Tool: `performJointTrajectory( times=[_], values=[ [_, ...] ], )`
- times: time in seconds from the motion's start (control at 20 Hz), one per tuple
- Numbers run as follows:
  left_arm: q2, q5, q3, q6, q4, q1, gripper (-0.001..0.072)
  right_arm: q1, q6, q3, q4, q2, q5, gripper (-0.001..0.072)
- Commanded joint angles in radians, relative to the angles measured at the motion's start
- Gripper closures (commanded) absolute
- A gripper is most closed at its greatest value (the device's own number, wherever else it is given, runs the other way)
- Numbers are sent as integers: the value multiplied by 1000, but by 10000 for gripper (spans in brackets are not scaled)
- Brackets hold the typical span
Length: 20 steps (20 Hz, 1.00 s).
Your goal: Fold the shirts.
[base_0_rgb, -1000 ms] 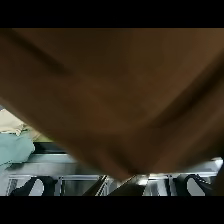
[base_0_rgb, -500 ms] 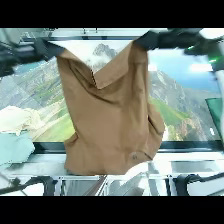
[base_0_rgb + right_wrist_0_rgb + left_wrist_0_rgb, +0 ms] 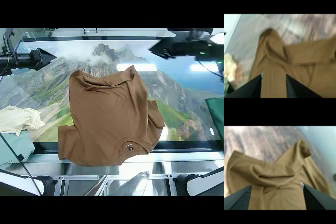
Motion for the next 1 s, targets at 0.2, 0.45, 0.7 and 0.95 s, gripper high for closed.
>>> performJointTrajectory(
  times=[0.2, 0.45, 0.7, 0.95],
  values=[
    [-267, -51, 299, -111, 283, -90, -8, -169, 97, -591, -180, 293, 242, 378],
    [-358, 124, 311, -109, 372, -166, -8, -168, 252, -1226, -350, 747, -59, 321],
    [-375, 180, 289, -68, 367, -197, 11, -167, 333, -1519, -349, 1012, -176, 225],
    [-402, 211, 283, -64, 369, -212, 12, -167, 342, -1533, -346, 1048, -134, 225]
  ],
)
